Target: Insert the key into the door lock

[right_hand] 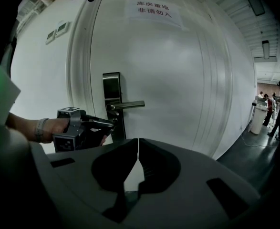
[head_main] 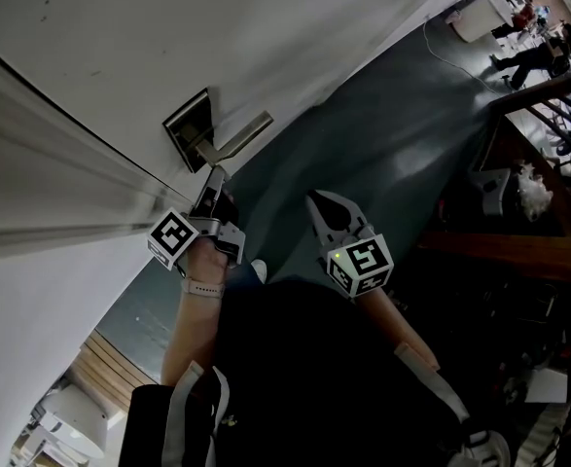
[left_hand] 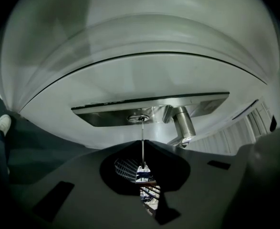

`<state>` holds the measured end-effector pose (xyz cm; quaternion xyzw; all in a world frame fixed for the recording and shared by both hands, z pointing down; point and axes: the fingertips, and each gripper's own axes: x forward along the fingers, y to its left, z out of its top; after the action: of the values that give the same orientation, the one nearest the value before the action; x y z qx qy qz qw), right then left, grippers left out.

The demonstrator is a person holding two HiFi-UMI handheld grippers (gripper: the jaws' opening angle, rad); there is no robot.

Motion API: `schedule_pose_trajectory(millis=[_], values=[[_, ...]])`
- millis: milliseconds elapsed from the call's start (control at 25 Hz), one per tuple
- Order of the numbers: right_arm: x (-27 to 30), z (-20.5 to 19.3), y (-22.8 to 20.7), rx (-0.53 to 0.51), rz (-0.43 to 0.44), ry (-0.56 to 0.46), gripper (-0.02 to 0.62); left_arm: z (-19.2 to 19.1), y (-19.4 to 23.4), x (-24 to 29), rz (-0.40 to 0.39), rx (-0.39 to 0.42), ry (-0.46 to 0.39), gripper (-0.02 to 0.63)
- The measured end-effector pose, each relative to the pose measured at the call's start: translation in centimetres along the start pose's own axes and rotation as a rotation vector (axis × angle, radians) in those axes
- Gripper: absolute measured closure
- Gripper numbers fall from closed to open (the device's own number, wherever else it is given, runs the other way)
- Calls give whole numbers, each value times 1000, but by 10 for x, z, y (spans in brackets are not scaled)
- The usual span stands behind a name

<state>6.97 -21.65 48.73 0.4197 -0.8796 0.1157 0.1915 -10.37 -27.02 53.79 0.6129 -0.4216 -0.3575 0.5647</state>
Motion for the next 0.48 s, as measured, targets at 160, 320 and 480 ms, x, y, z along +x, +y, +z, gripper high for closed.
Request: schedule_pose_trajectory(millis=[160,320,480], values=[[-1,0,-2,2,-4,-2,577,4,2,2,18,-26,-42,580],[-1,0,-4,2,-7,-4,577,13,3,7,8,-44,-59,580],[-1,-1,-7,3,-8,-3,577,20,4,10,23,-38,-65,580]])
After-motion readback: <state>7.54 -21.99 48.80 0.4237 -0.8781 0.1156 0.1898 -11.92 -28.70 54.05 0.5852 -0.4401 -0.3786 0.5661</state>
